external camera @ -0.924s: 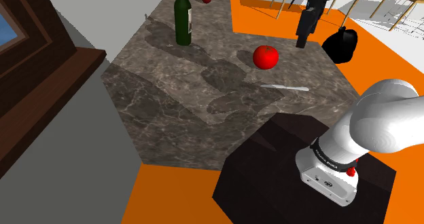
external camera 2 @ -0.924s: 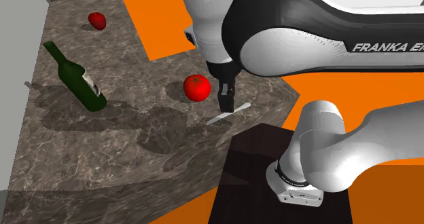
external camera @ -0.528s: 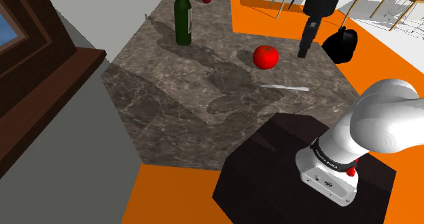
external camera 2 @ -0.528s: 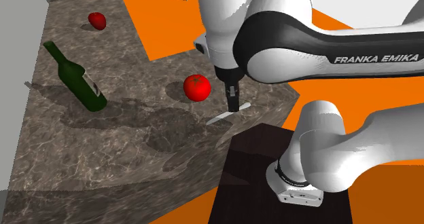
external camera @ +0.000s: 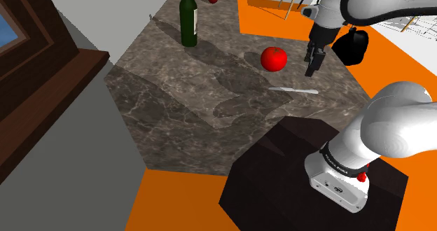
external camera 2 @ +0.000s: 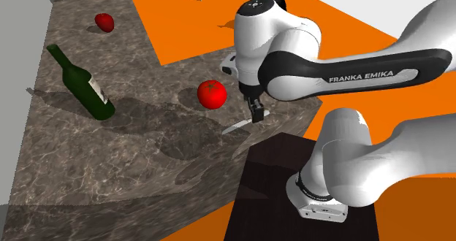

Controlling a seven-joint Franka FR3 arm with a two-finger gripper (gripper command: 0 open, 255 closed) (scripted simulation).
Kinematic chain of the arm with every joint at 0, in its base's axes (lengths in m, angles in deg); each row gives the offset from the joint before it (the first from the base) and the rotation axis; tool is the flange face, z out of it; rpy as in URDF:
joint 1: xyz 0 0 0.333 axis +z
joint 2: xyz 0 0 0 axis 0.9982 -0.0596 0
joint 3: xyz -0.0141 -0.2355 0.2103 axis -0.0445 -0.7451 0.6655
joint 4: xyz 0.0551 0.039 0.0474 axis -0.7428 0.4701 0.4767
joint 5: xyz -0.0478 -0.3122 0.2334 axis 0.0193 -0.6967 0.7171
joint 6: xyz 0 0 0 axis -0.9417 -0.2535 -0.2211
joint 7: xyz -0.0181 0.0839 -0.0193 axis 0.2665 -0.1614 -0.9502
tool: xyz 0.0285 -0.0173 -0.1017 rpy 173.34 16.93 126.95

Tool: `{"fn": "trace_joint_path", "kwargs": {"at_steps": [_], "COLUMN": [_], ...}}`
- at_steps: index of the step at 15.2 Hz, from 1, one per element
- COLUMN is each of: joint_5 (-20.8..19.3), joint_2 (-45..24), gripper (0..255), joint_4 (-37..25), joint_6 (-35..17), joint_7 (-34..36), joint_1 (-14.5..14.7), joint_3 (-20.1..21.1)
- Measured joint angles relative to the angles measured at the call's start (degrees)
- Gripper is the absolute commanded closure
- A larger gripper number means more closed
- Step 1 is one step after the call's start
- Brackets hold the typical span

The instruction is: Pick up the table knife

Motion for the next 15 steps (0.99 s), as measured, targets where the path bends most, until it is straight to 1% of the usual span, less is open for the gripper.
{"fn": "trace_joint_path", "kwargs": {"at_steps": [2,4,5,7,9,12,15], "joint_5": [-2.2,-4.7,-5.7,-7.1,-7.9,-8.9,-9.5], "joint_2": [-1.2,-4.6,-5.7,-9.5,-14.2,-17.6,-20.6], "gripper": [0,0,0,0,0,0,0], "joint_4": [1.7,3.3,3.6,3.9,3.4,4.6,5.4], "joint_6": [-4.0,-9.8,-11.8,-16.8,-21.8,-26.8,-30.7], "joint_7": [-4.5,-9.1,-11.5,-15.9,-20.5,-22.5,-22.9], "joint_1": [-0.2,-0.3,-0.3,0.6,2.1,2.6,3.0], "joint_3": [-3.7,-8.2,-10.2,-14.2,-18.4,-21.2,-22.8]}}
